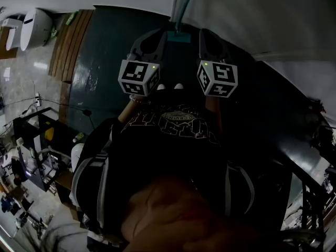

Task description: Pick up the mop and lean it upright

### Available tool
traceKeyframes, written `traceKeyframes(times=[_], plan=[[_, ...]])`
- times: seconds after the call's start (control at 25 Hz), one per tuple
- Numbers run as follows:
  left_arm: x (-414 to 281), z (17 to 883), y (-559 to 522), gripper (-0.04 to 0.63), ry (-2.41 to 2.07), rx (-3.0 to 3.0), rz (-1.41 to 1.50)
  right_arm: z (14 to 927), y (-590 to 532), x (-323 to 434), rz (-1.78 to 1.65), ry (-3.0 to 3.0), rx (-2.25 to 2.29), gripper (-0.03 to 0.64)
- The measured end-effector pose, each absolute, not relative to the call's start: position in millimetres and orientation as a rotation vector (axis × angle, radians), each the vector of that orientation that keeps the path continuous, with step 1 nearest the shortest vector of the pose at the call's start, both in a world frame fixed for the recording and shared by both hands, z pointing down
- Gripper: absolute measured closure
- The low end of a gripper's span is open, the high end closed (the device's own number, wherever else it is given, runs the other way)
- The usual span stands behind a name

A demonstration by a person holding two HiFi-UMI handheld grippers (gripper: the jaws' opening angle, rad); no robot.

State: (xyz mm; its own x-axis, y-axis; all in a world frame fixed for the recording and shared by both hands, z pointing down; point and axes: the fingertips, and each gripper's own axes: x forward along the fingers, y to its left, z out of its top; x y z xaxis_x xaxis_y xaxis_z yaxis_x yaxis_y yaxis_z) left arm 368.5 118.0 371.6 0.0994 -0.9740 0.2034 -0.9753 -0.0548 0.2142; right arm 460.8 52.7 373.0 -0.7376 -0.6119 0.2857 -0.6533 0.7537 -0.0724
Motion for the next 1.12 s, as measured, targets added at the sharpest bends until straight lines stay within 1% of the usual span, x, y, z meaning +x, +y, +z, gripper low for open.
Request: traceKeyframes(times=[0.56,0.8,1.12], plan=[[327,382,112,0.549,-1.908,2.091,0.012,380,31,431,0.255,-2.671,1.069,0.597],[304,386,81,0.549,-1.925,2.068,0.012,379,-4,417,0.243,-2.666,1.07,0.597],[292,388,22,0.549,-1.928,2.064,0.022,385,-62,395,0.258,-2.676,1.022,0.597]])
